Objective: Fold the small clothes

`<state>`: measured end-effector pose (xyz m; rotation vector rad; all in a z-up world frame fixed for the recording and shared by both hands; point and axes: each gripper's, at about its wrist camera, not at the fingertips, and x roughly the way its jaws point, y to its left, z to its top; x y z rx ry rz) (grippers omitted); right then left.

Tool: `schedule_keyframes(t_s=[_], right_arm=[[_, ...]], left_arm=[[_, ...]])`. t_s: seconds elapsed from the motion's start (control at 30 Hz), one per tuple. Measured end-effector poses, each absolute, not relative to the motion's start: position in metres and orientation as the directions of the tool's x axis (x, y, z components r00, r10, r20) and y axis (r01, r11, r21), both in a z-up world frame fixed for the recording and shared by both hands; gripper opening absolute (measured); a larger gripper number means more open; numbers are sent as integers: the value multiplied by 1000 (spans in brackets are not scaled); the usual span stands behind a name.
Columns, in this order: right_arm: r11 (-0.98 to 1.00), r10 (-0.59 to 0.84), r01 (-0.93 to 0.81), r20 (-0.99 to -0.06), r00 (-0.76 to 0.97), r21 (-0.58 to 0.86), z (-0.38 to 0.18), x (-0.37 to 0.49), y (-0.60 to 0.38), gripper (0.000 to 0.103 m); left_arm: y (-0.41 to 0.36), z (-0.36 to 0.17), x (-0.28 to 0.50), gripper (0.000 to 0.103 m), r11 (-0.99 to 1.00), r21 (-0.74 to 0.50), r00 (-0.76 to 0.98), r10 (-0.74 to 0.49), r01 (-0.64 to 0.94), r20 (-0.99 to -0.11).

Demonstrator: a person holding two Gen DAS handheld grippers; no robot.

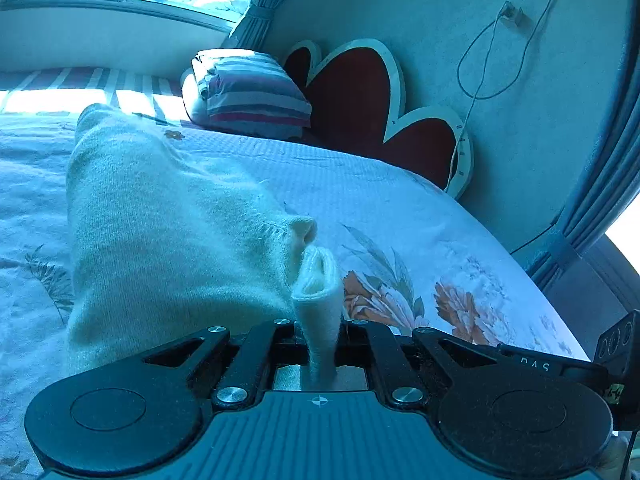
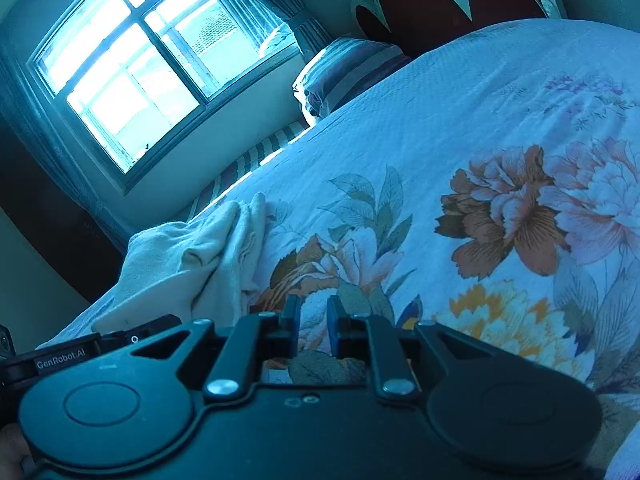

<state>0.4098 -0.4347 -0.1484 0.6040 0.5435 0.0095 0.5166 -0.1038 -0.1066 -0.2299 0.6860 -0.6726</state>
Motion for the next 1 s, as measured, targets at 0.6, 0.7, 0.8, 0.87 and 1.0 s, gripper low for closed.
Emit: schedule_keyframes(t_s=[0.6,0.7,0.8,0.87,1.0], right_arm=[[817,254,53,-440,862,574,-131,429,-415,25],[811,281,26,-427,860,585,-127,432,-410,26],[803,314,-6,-415,854,596,-126,439,-405,26],[797,337,-27,-408,849,603,-125,449,-402,27],[810,373,-79,-406,834,582,-123,481,-393,38]], left_arm=[[-92,-106,476,57,742,-367,515,-660,561,-546],[-54,-103,474,57,783,-405,601,-622,472,-501],[-19,-108,500,56,829,-452,676,-542,331,-500],[-6,-113,523,56,838,-467,684,-518,284,-513],[-3,-119,559,56,847,-469,686,-498,251,-531]])
